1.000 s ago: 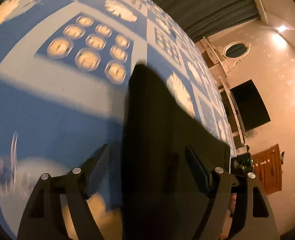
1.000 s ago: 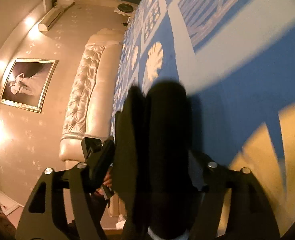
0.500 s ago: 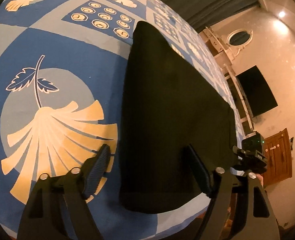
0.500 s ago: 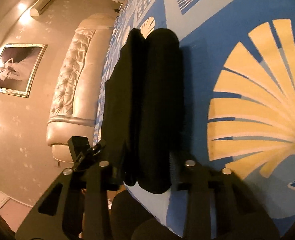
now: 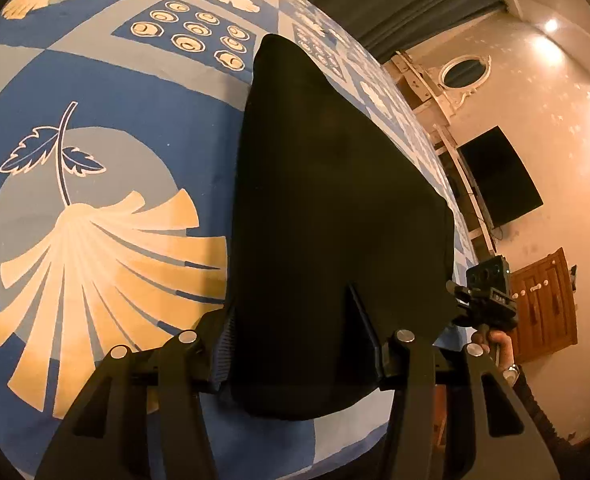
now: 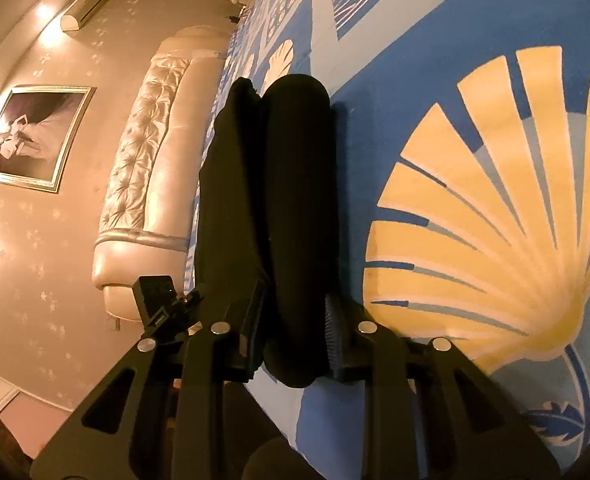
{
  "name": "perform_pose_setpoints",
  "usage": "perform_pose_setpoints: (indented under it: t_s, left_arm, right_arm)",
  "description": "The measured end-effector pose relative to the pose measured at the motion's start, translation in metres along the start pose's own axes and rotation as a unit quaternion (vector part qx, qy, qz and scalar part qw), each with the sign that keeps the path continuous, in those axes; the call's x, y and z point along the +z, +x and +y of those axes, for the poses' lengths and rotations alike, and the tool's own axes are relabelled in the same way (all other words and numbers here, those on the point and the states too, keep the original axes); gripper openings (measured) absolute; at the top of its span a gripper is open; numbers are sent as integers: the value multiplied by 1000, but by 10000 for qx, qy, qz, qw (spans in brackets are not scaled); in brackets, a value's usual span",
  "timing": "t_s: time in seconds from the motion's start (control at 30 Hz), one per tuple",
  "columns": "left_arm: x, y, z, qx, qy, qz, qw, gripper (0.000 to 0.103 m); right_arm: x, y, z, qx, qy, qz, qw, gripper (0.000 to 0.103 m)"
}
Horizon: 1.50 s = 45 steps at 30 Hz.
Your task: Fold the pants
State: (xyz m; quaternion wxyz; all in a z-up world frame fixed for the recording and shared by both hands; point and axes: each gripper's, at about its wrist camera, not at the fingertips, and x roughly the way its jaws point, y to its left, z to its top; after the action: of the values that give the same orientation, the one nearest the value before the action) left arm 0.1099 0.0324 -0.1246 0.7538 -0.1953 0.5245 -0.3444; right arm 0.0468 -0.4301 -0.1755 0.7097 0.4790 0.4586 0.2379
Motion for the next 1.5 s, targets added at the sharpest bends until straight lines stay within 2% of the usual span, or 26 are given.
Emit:
perform_pose_setpoints:
  t_s: [0.37,0.67,1.13,1.23,1.3,1.4,1.43,1.5]
  left_arm:
    - [-3,-4,-5,-67,-117,-97,9999,67]
    - [-4,-3,-12,-16,65,-84,9999,78]
    - [-5,-1,-16,115,156,-71,9998,78]
    - [-5,-1,-17,140,164,-63,9997,78]
    - [-5,-1,-18,165,165,-54,9997,78]
    - [0,-7,-22,405,339,-71,9986,78]
    - [4,-12,-23,489,446,-143,9977,78]
    - [14,-23,-24,530,628,-410,9958,78]
  right_arm:
    - [2,-9,-14,262,100,-2,9996,25]
    - [1,-19,-23,384,226,-85,9990,25]
    - [2,-28,-34,534,406,-189,9976,29]
    - [3,-30,-32,625,420,-235,9969,40]
    - [4,-32,-27,628,367,-271,9970,54]
    - [9,-34,-10,340,206,-418,9983,72]
    - [12,-35,-5,229,137,-465,9986,80]
    - [20,-37,4,-41,-40,-579,9983,88]
